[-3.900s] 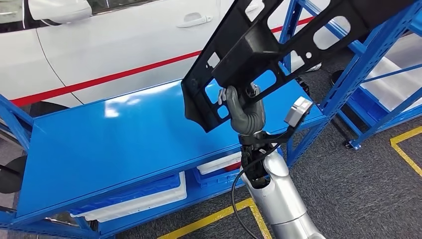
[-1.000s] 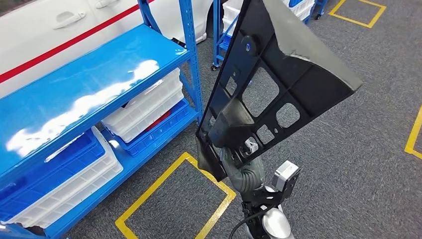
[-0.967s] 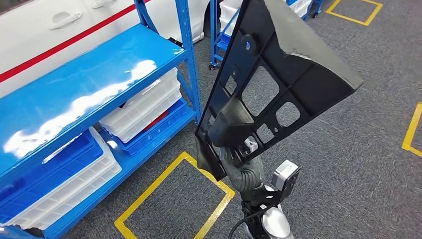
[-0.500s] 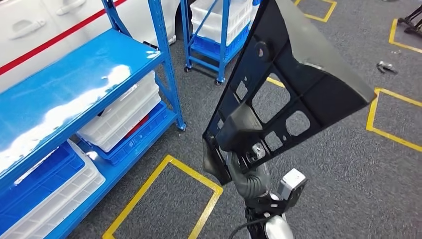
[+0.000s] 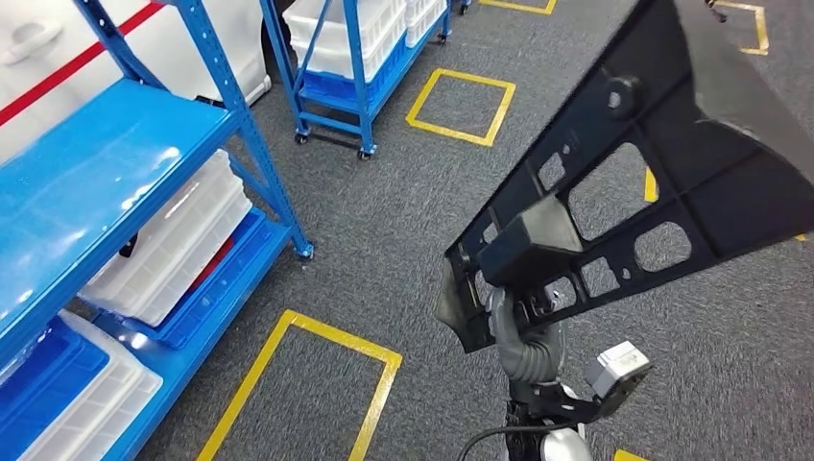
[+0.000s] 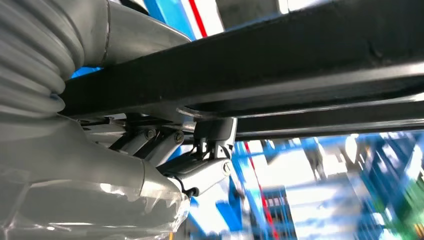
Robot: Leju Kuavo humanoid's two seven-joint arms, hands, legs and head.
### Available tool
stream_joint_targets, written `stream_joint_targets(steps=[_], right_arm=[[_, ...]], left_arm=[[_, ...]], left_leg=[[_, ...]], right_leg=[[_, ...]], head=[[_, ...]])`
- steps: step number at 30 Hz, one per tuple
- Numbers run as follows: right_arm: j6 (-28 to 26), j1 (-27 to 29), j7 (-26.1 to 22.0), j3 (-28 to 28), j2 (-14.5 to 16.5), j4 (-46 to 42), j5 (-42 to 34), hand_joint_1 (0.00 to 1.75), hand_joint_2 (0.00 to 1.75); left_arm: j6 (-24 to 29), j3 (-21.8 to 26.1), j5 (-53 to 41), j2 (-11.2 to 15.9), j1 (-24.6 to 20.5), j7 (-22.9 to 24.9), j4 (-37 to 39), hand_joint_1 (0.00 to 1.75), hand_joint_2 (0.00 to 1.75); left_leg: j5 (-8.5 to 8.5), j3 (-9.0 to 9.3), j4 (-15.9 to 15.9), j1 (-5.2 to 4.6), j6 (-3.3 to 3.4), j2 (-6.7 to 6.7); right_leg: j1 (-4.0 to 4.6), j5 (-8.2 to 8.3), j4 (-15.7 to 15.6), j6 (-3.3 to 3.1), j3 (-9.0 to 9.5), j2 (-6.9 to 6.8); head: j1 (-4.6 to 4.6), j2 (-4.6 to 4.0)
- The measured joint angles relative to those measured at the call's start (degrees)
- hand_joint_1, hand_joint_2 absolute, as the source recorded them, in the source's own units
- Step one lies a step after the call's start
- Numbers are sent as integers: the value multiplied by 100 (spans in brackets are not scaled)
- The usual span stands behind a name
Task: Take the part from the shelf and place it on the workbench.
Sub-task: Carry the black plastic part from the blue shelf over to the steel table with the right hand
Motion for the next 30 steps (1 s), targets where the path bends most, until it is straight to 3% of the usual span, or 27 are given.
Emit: stream_joint_targets(steps=[2, 4, 5, 6, 8, 10, 12, 14, 17, 20, 22, 24, 25, 26, 28, 30], right_arm=[[-60, 20, -29, -92, 56, -14, 11, 169, 175], [-196, 50, -66, -190, 96, -14, 62, 169, 175], [-286, 59, -82, -242, 114, -14, 103, 169, 175], [-383, 62, -101, -288, 133, -14, 154, 169, 175], [-554, 59, -143, -364, 171, -15, 259, 169, 175], [-660, 51, -167, -414, 198, -18, 341, 169, 175], [-690, 52, -164, -441, 208, -20, 382, 169, 175], [-667, 55, -160, -455, 210, -21, 389, 169, 175], [-625, 43, -156, -461, 210, -22, 378, 169, 175], [-607, 39, -156, -460, 210, -22, 373, 169, 175], [-576, 35, -157, -456, 210, -17, 357, 169, 175], [-457, 32, -172, -441, 209, 29, 261, 169, 175], [-381, 30, -191, -428, 208, 57, 200, 169, 175], [-305, 20, -219, -413, 208, 85, 144, 169, 175], [-206, -5, -272, -387, 209, 103, 88, 169, 175], [-130, -13, -298, -381, 209, 110, 61, 169, 175]], left_arm=[[119, -35, -12, 17, -18, -1, 8, 0, 175], [339, -77, -31, 21, -48, -31, 9, 0, 175], [477, -102, -49, 21, -57, -57, 9, 0, 175], [610, -128, -73, 21, -57, -85, 10, 0, 175], [786, -180, -116, 28, -40, -127, 16, 0, 175], [845, -230, -149, 38, -17, -149, 26, 0, 175], [877, -279, -176, 42, -15, -135, 29, 0, 175], [906, -327, -204, 42, -26, -101, 29, 0, 175], [914, -361, -220, 42, -32, -83, 29, 0, 175], [914, -371, -219, 42, -30, -78, 29, 0, 175], [895, -384, -215, 46, -21, -71, 30, 0, 175], [635, -404, -148, 56, -4, -78, 30, 0, 175], [459, -412, -99, 61, 3, -97, 30, 0, 175], [270, -416, -42, 68, 6, -130, 30, 0, 175], [64, -414, 36, 91, 6, -217, 29, 0, 175], [-68, -408, 98, 113, -4, -288, 29, 0, 175]], left_leg=[[-365, -298, 715, 13, -25, -188], [-469, -495, 1172, 14, -24, -219], [-358, -460, 1105, 14, -12, -231], [-161, -332, 829, 14, 8, -264], [184, -7, 98, 16, 60, -490], [272, 158, -311, 8, 101, -698], [283, 176, -393, 0, 142, -673], [348, 187, -462, 21, 202, -559], [393, 196, -520, 38, 244, -476], [395, 192, -520, 37, 254, -449], [397, 183, -519, 31, 261, -391], [387, 172, -506, 25, 250, -185], [372, 175, -493, 23, 232, -70], [350, 176, -473, 10, 204, 32], [309, 180, -437, -23, 143, 129], [288, 188, -428, -42, 97, 235]], right_leg=[[7, 16, 2, -39, -15, 115], [21, 24, 9, -52, -20, 247], [25, 27, 16, -52, -20, 319], [26, 29, 25, -49, -18, 395], [20, 42, 44, -28, -27, 537], [-2, 81, 53, 34, -80, 655], [-22, 138, 30, 125, -133, 754], [-13, 98, 76, 188, -171, 644], [11, -47, 220, 214, -233, 386], [12, -125, 325, 219, -281, 342], [7, -301, 634, 230, -416, 284], [-23, -355, 951, 266, -502, 185], [-35, -269, 860, 278, -407, 77], [-25, -139, 575, 279, -229, -60], [10, -17, 73, 215, 21, -246], [30, -33, 17, 135, 9, -192]], head=[[-2, 0], [-1, 0], [-1, 0], [-1, 0], [2, 0], [2, 0], [3, 0], [9, 0], [23, 0], [31, 0], [31, 0], [32, 0], [33, 0], [34, 0], [27, 0], [21, 0]])
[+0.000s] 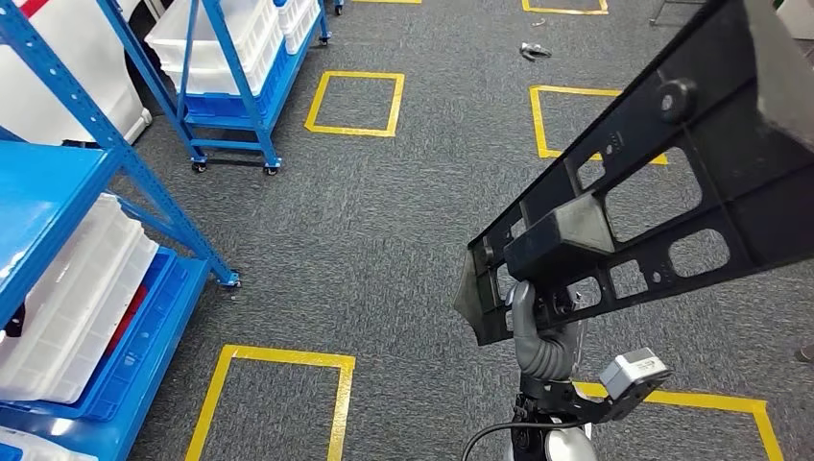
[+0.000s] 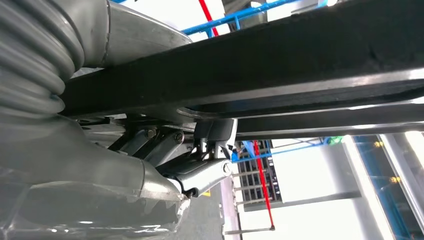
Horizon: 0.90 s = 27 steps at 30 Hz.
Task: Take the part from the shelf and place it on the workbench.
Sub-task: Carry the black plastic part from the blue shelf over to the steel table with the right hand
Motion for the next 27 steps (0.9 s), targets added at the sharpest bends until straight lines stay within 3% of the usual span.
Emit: stream_joint_targets(steps=[1, 3, 5, 6, 7, 8, 10, 12, 14, 16, 18, 20, 22, 23, 24, 25, 27], right_arm=[[34, 4, -7, 0, 0, 1, -4, 169, 175], [96, -4, -30, 5, 1, 2, -12, 169, 175], [144, -18, -59, 16, 1, 7, -23, 169, 175], [162, -20, -66, 21, 1, 14, -29, 169, 175], [177, -19, -69, 23, 1, 23, -31, 169, 175], [188, -19, -71, 25, 1, 32, -33, 169, 175], [213, -20, -79, 31, 1, 42, -35, 169, 175], [272, -28, -119, 44, 1, 42, -29, 169, 175], [387, -40, -187, 83, 1, 39, 2, 169, 175], [527, -45, -248, 152, 1, 17, 67, 169, 175], [661, -58, -280, 248, 1, -46, 141, 169, 175], [799, -90, -311, 381, -2, -133, 209, 169, 175], [908, -108, -350, 538, -11, -231, 247, 169, 175], [938, -110, -365, 611, -17, -283, 254, 169, 175], [956, -113, -377, 672, -22, -330, 257, 169, 175], [967, -118, -391, 722, -27, -378, 264, 169, 175], [980, -147, -451, 820, -43, -493, 311, 169, 175]], left_arm=[[-44, 4, 25, 8, -11, -22, 0, 0, 175], [-112, 11, 52, 19, -28, -60, 1, 0, 175], [-158, 14, 58, 24, -24, -105, 1, 0, 175], [-172, 14, 63, 24, -26, -127, 1, 0, 175], [-180, 15, 68, 23, -32, -143, 0, 0, 175], [-184, 15, 73, 23, -41, -154, -1, 0, 175], [-221, 17, 82, 24, -49, -162, -1, 0, 175], [-345, 24, 97, 33, -34, -178, 0, 0, 175], [-554, 30, 127, 44, -24, -170, 1, 0, 175], [-769, 34, 171, 37, -31, -117, -1, 0, 175], [-918, 37, 201, 23, -39, -39, -2, 0, 175], [-1003, 37, 212, 17, -28, 46, -3, 0, 175], [-1043, 37, 216, 16, -16, 110, -3, 0, 175], [-1054, 37, 218, 14, -16, 127, -3, 0, 175], [-1060, 37, 218, 11, -20, 140, -3, 0, 175], [-1065, 37, 217, 5, -23, 150, -3, 0, 175], [-1068, 35, 207, -4, -27, 162, -3, 0, 175]], left_leg=[[-26, 5, 14, 7, -27, 14], [-208, -82, 250, 32, -81, -155], [-557, -383, 910, 54, -116, -397], [-703, -566, 1290, 57, -123, -445], [-762, -699, 1555, 58, -125, -462], [-714, -749, 1635, 58, -120, -470], [-331, -548, 1148, 60, -87, -526], [-15, -243, 426, 71, -39, -760], [34, -131, 125, 67, -1, -932], [64, -126, 65, 69, 50, -862], [125, -114, -9, 95, 122, -736], [155, -112, -45, 95, 172, -594], [153, -120, -41, 82, 188, -448], [149, -122, -37, 81, 186, -379], [142, -120, -32, 81, 179, -317], [132, -115, -25, 82, 168, -259], [100, -102, 0, 64, 124, -163]], right_leg=[[-5, 8, -13, -31, -3, 55], [-26, 30, -37, -98, -1, 162], [-34, 45, -43, -144, -5, 271], [-28, 49, -41, -157, -9, 330], [-22, 51, -38, -162, -9, 395], [-18, 52, -33, -164, -8, 464], [-16, 54, -18, -161, 1, 612], [-19, 65, 4, -136, -17, 755], [-38, 103, 12, -65, -76, 872], [-53, 147, -6, 21, -121, 953], [-31, 44, 112, 85, -189, 780], [-27, -295, 645, 133, -423, 500], [-53, -580, 1303, 170, -704, 408], [-63, -586, 1435, 183, -751, 391], [-69, -488, 1352, 190, -689, 369], [-71, -319, 1067, 188, -525, 323], [-35, -45, 325, 137, -123, 94]], head=[[2, 0], [0, 0], [-4, 0], [-5, 0], [-5, 0], [-5, 0], [-4, 0], [-2, 0], [-2, 0], [-3, 0], [19, 0], [50, 0], [59, 0], [59, 0], [59, 0], [60, 0], [60, 0]])
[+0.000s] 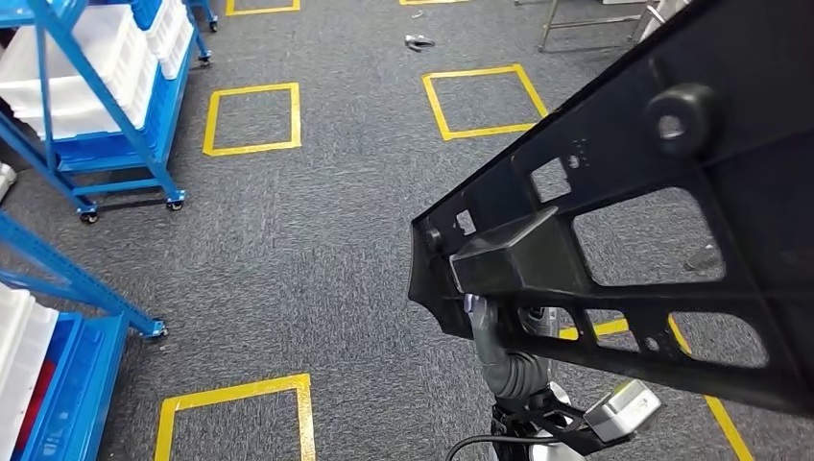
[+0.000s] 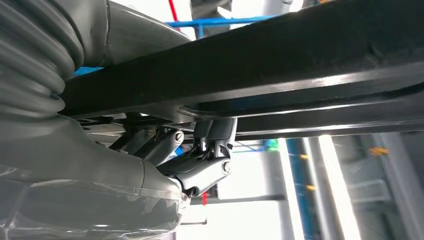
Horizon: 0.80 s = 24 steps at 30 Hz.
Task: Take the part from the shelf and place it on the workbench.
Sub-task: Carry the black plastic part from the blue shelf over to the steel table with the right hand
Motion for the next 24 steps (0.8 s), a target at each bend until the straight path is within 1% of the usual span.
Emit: stream_joint_targets(steps=[1, 2, 3, 4, 5, 6, 7, 8, 9, 10, 11, 12, 13, 14, 15, 16, 17, 18, 19, 20, 21, 22, 23, 24], right_arm=[[3, -26, -33, 63, -10, -75, 33, 169, 175], [3, -54, -65, 133, -21, -150, 70, 169, 175], [-2, -77, -89, 207, -34, -228, 105, 169, 175], [-13, -90, -106, 279, -48, -305, 137, 169, 175], [-28, -100, -120, 348, -65, -376, 170, 169, 175], [-43, -115, -130, 420, -81, -443, 202, 169, 175], [-53, -138, -136, 492, -96, -498, 231, 169, 175], [-56, -164, -139, 564, -111, -539, 256, 169, 175], [-55, -188, -140, 629, -125, -563, 278, 169, 175], [-56, -209, -139, 687, -140, -575, 297, 169, 175], [-59, -228, -137, 738, -158, -581, 314, 169, 175], [-65, -252, -135, 784, -177, -581, 327, 169, 175], [-71, -277, -134, 827, -193, -582, 334, 169, 175], [-77, -300, -134, 865, -205, -583, 339, 169, 175], [-80, -322, -134, 899, -214, -586, 341, 169, 175], [-82, -341, -135, 926, -220, -591, 341, 169, 175], [-83, -357, -135, 949, -227, -597, 341, 169, 175], [-85, -369, -135, 968, -235, -606, 341, 169, 175], [-89, -379, -134, 984, -244, -614, 341, 169, 175], [-99, -386, -134, 997, -254, -621, 341, 169, 175], [-120, -401, -134, 1008, -266, -625, 341, 169, 175], [-146, -425, -132, 1022, -277, -625, 343, 169, 175], [-179, -450, -132, 1040, -289, -620, 347, 169, 175], [-223, -475, -129, 1062, -302, -609, 354, 169, 175]], left_arm=[[0, -5, -14, -3, 0, 3, 0, 0, 175], [0, -12, -28, -3, 0, 5, 0, 0, 175], [0, -23, -44, -4, -2, 7, 0, 0, 175], [-3, -37, -60, -4, -9, 10, 0, 0, 175], [-10, -51, -77, -4, -19, 13, 0, 0, 175], [-19, -69, -95, -4, -26, 17, 0, 0, 175], [-30, -89, -109, -4, -30, 25, 0, 0, 175], [-44, -110, -119, -4, -26, 39, 0, 0, 175], [-61, -130, -122, -4, -19, 54, 0, 0, 175], [-84, -146, -125, -5, -20, 76, 0, 0, 175], [-108, -165, -134, -5, -27, 103, 0, 0, 175], [-126, -180, -143, -5, -35, 127, 0, 0, 175], [-139, -196, -153, -4, -42, 152, 0, 0, 175], [-143, -214, -161, -4, -39, 170, 0, 0, 175], [-143, -228, -161, -5, -28, 182, 0, 0, 175], [-143, -243, -162, -8, -17, 190, 0, 0, 175], [-143, -258, -163, -11, -10, 194, 0, 0, 175], [-143, -270, -163, -19, -8, 196, 0, 0, 175], [-146, -280, -163, -30, -13, 201, -1, 0, 175], [-154, -287, -163, -41, -22, 211, -1, 0, 175], [-166, -293, -163, -52, -27, 225, -1, 0, 175], [-180, -300, -164, -58, -25, 237, -1, 0, 175], [-195, -308, -165, -58, -19, 246, 0, 0, 175], [-208, -317, -166, -58, -10, 249, 0, 0, 175]], left_leg=[[-15, 4, 12, -14, -27, 47], [-28, 10, 19, -27, -54, 93], [-36, 18, 18, -38, -83, 145], [-46, 32, 11, -37, -112, 193], [-82, 36, 36, -27, -146, 163], [-165, 7, 133, -15, -180, 73], [-304, -76, 342, -1, -208, -50], [-482, -215, 659, 16, -231, -190], [-662, -388, 1040, 22, -247, -273], [-786, -545, 1381, 27, -262, -310], [-809, -635, 1576, 32, -273, -328], [-724, -630, 1568, 38, -279, -339], [-546, -528, 1347, 49, -280, -357], [-331, -361, 976, 67, -278, -421], [-177, -201, 609, 84, -271, -552], [-88, -78, 326, 98, -254, -671], [-59, -18, 162, 103, -231, -766], [-75, -10, 120, 95, -198, -800], [-63, -13, 103, 97, -155, -751], [-39, -19, 84, 99, -111, -689], [-16, -19, 62, 103, -67, -622], [5, -21, 39, 106, -24, -549], [15, -25, 28, 95, 4, -474], [18, -32, 27, 82, 20, -400]], right_leg=[[28, 60, -245, -40, 122, -85], [57, 64, -358, -78, 168, -132], [80, 64, -375, -110, 164, -100], [71, 78, -392, -140, 164, -25], [56, 93, -419, -168, 173, 33], [37, 112, -446, -203, 183, 89], [15, 129, -471, -236, 194, 142], [7, 138, -478, -258, 194, 194], [4, 142, -476, -272, 189, 252], [4, 143, -470, -278, 186, 315], [3, 144, -460, -278, 184, 382], [1, 144, -447, -277, 184, 451], [-3, 143, -432, -273, 185, 523], [-9, 141, -414, -261, 184, 597], [-6, 139, -390, -236, 170, 670], [-6, 145, -369, -201, 142, 739], [-8, 159, -355, -158, 107, 798], [-10, 183, -355, -112, 72, 855], [-17, 211, -365, -68, 43, 906], [-22, 215, -359, -31, 24, 872], [-19, 166, -298, 2, -12, 766], [-16, 53, -134, 26, -87, 621], [-19, -117, 138, 45, -204, 455], [-20, -311, 494, 63, -362, 353]], head=[[-2, 0], [-3, 0], [-5, 0], [-6, 0], [-4, 0], [-6, 0], [-7, 0], [-9, 0], [-10, 0], [-10, 0], [-10, 0], [-10, 0], [-10, 0], [-10, 0], [-10, 0], [-8, 0], [-7, 0], [-6, 0], [-4, 0], [-3, 0], [5, 0], [14, 0], [24, 0], [31, 0]])
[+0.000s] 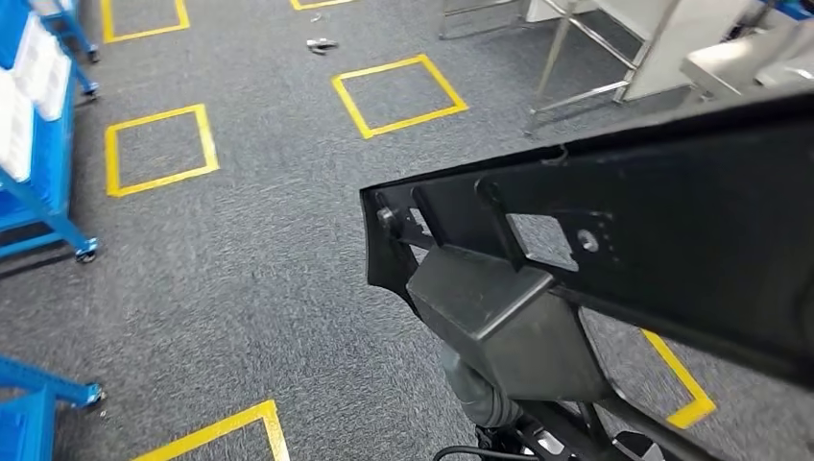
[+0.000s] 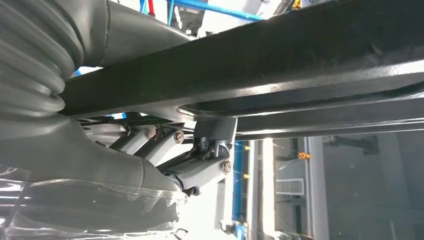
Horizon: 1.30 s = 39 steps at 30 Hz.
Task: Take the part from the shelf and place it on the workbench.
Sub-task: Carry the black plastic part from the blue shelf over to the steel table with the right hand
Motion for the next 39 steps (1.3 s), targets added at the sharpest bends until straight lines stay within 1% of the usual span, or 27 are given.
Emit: stream_joint_targets(steps=[1, 2, 3, 4, 5, 7, 9, 11, 13, 15, 16, 17, 18, 19, 20, 22, 24, 26, 27, 28, 30, 32, 33, 34, 35, 37, 39], right_arm=[[-53, -17, 7, 23, -14, 20, 9, 169, 175], [-119, -27, 22, 43, -30, 45, 23, 169, 175], [-195, -33, 53, 57, -48, 70, 41, 169, 175], [-272, -41, 99, 64, -66, 92, 66, 169, 175], [-338, -49, 151, 67, -84, 104, 91, 169, 175], [-431, -71, 232, 66, -124, 117, 133, 169, 175], [-461, -80, 276, 60, -175, 134, 157, 169, 175], [-453, -74, 303, 51, -231, 160, 180, 169, 175], [-428, -85, 305, 43, -271, 190, 199, 169, 175], [-414, -108, 304, 41, -298, 237, 206, 169, 175], [-416, -114, 309, 41, -312, 270, 207, 169, 175], [-425, -116, 315, 41, -326, 304, 207, 169, 175], [-435, -119, 320, 41, -339, 336, 208, 169, 175], [-445, -124, 325, 41, -351, 360, 205, 169, 175], [-451, -129, 326, 41, -361, 379, 197, 169, 175], [-440, -140, 311, 41, -377, 407, 150, 169, 175], [-394, -147, 248, 40, -398, 443, 68, 169, 175], [-381, -150, 143, 39, -436, 498, 8, 169, 175], [-402, -152, 96, 39, -460, 528, -4, 169, 175], [-436, -164, 55, 39, -484, 556, -5, 169, 175], [-509, -197, 3, 40, -528, 606, -3, 169, 175], [-572, -215, -19, 41, -574, 649, -2, 169, 175], [-598, -211, -19, 41, -598, 664, -2, 169, 175], [-625, -204, -23, 43, -622, 676, -3, 169, 175], [-648, -196, -33, 47, -643, 681, -8, 169, 175], [-676, -188, -75, 65, -665, 672, -31, 169, 175], [-672, -200, -110, 93, -671, 655, -81, 169, 175]], left_arm=[[-9, -9, -1, 2, 6, -1, 0, 0, 175], [-17, -16, -2, 4, 9, -5, 0, 0, 175], [-26, -23, -4, 5, 7, -9, 0, 0, 175], [-35, -31, -10, 5, 4, -13, 0, 0, 175], [-50, -41, -24, 2, 1, -13, 0, 0, 175], [-81, -77, -59, -12, -5, 18, 0, 0, 175], [-99, -120, -93, -23, -11, 64, 0, 0, 175], [-97, -152, -114, -25, -32, 92, 0, 0, 175], [-87, -177, -135, -34, -45, 81, 0, 0, 175], [-80, -209, -160, -46, -52, 24, 0, 0, 175], [-78, -229, -171, -49, -65, -6, 0, 0, 175], [-78, -247, -181, -48, -82, -23, 0, 0, 175], [-77, -266, -195, -48, -98, -28, 0, 0, 175], [-65, -286, -210, -48, -107, -22, 0, 0, 175], [-39, -305, -223, -50, -108, -12, 0, 0, 175], [58, -339, -222, -68, -85, 4, 0, 0, 175], [211, -353, -160, -97, -60, -1, 0, 0, 175], [362, -352, -85, -123, -55, -44, -2, 0, 175], [408, -352, -65, -133, -59, -76, -3, 0, 175], [433, -352, -56, -140, -58, -106, -4, 0, 175], [438, -352, -61, -142, -50, -145, -4, 0, 175], [427, -352, -68, -137, -42, -161, -4, 0, 175], [425, -352, -70, -137, -42, -167, -4, 0, 175], [430, -352, -71, -136, -46, -178, -4, 0, 175], [449, -352, -69, -136, -49, -196, -4, 0, 175], [514, -352, -57, -138, -53, -240, -5, 0, 175], [595, -352, -22, -136, -51, -266, -7, 0, 175]], left_leg=[[0, -8, 2, -11, 9, 78], [-2, -11, 4, -18, 11, 152], [-5, -11, 5, -25, 13, 224], [-10, -6, 6, -31, 13, 288], [-16, 4, 6, -39, 10, 344], [-40, 22, 12, -75, -18, 436], [-57, 37, 9, -106, -65, 523], [-79, 60, 0, -115, -113, 596], [-226, 11, 172, -109, -162, 424], [-564, -244, 775, -97, -196, 147], [-729, -409, 1156, -97, -206, 79], [-807, -526, 1440, -97, -216, 50], [-775, -560, 1544, -96, -224, 37], [-637, -496, 1433, -91, -231, 26], [-422, -350, 1130, -77, -239, -2], [-147, -55, 476, -34, -258, -222], [-152, 54, 181, -11, -217, -411], [-162, 52, 123, -14, -125, -352], [-144, 53, 108, -16, -90, -291], [-130, 56, 93, -14, -52, -227], [-120, 63, 78, -29, 0, -86], [-129, 62, 78, -60, 29, 64], [-136, 67, 79, -76, 39, 135], [-146, 77, 79, -94, 48, 204], [-159, 95, 79, -115, 54, 269], [-194, 133, 76, -159, 53, 390], [-220, 148, 69, -180, 27, 506]], right_leg=[[-4, -154, 354, 12, -154, -39], [-7, -227, 595, 19, -251, -56], [-7, -194, 641, 17, -251, -69], [-5, -66, 469, 6, -141, -91], [3, 113, 124, -19, 59, -148], [64, 338, -598, -104, 452, -395], [121, 356, -883, -176, 578, -520], [101, 381, -921, -222, 573, -408], [50, 415, -976, -277, 598, -295], [27, 432, -996, -313, 607, -182], [27, 435, -991, -321, 603, -119], [27, 435, -983, -323, 603, -50], [24, 434, -971, -322, 603, 25], [17, 430, -955, -316, 604, 104], [7, 421, -933, -303, 605, 187], [-3, 404, -870, -252, 571, 344], [0, 430, -825, -174, 478, 477], [-8, 479, -822, -93, 399, 579], [-5, 470, -797, -62, 373, 524], [3, 409, -692, -36, 322, 400], [21, 123, -150, 1, 68, 66], [19, -153, 559, 12, -279, -61], [20, -167, 728, 2, -366, -74], [30, -71, 682, -23, -342, -84], [48, 110, 412, -67, -203, -107], [133, 419, -359, -209, 196, -306], [222, 479, -774, -326, 394, -495]], head=[[0, 0], [1, 0], [0, 0], [1, 0], [1, 0], [1, 0], [-1, 0], [-3, 0], [-9, 0], [-19, 0], [-22, 0], [-22, 0], [-22, 0], [-22, 0], [-21, 0], [-26, 0], [-35, 0], [-40, 0], [-39, 0], [-23, 0], [9, 0], [22, 0], [22, 0], [22, 0], [22, 0], [17, 0], [15, 0]])
